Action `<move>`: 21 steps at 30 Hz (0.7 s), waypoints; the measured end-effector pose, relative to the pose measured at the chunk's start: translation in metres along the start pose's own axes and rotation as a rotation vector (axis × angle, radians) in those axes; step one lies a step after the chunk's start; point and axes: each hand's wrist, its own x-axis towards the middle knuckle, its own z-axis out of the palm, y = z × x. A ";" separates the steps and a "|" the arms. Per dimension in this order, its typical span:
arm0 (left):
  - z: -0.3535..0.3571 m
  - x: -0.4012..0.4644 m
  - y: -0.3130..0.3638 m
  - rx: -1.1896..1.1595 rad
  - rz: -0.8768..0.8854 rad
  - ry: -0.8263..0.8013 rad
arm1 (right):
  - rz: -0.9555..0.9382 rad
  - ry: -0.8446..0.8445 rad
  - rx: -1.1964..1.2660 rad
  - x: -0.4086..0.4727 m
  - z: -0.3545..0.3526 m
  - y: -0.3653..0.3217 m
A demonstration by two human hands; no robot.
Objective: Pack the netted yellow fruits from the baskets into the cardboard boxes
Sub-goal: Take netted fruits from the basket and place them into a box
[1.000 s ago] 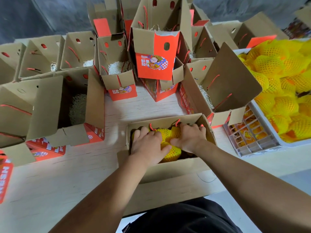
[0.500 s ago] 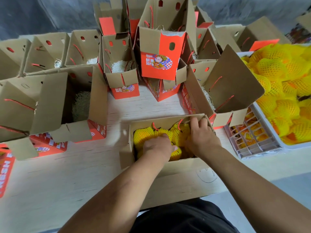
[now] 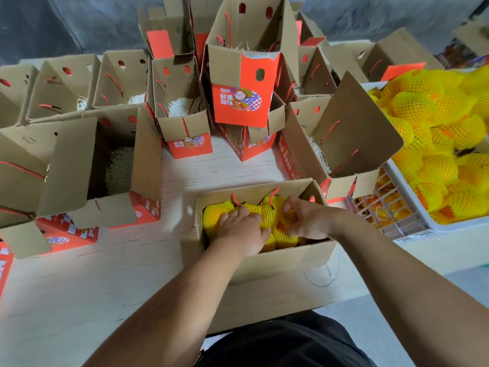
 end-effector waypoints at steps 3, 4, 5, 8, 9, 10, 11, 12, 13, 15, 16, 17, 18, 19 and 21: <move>0.004 0.003 0.000 -0.035 -0.022 0.000 | 0.010 -0.180 0.080 -0.009 -0.006 0.005; 0.005 0.005 0.001 -0.040 -0.028 0.006 | 0.019 -0.208 0.109 -0.010 -0.007 0.006; 0.005 0.006 0.002 -0.036 -0.032 0.009 | 0.020 -0.200 0.076 -0.008 -0.007 0.006; 0.008 0.008 0.005 -0.028 -0.046 0.022 | 0.068 -0.051 -0.157 0.003 0.008 -0.006; 0.009 0.008 0.006 -0.031 -0.052 0.034 | 0.110 -0.028 -0.201 0.008 0.016 -0.013; 0.009 0.007 0.007 -0.041 -0.061 0.046 | 0.133 -0.019 -0.254 0.011 0.023 -0.019; 0.008 0.005 0.008 -0.062 -0.071 0.058 | 0.136 -0.019 -0.306 0.013 0.026 -0.024; 0.006 0.003 0.010 -0.094 -0.083 0.078 | 0.117 -0.010 -0.339 0.012 0.026 -0.026; 0.003 0.001 0.012 -0.136 -0.090 0.111 | 0.069 0.014 -0.347 0.008 0.021 -0.027; -0.004 -0.006 0.024 -0.263 -0.050 0.224 | -0.053 0.141 -0.225 -0.005 0.007 -0.018; -0.009 -0.008 0.034 -0.346 0.000 0.272 | -0.129 0.236 -0.136 -0.013 0.001 -0.008; -0.013 -0.011 0.048 -0.430 0.056 0.297 | -0.192 0.324 -0.048 -0.023 -0.006 0.003; -0.017 -0.012 0.066 -0.506 0.110 0.303 | -0.236 0.396 0.027 -0.033 -0.013 0.017; -0.021 -0.013 0.086 -0.567 0.153 0.309 | -0.271 0.452 0.086 -0.041 -0.021 0.032; -0.029 -0.009 0.131 -0.663 0.212 0.362 | -0.317 0.543 0.200 -0.055 -0.038 0.066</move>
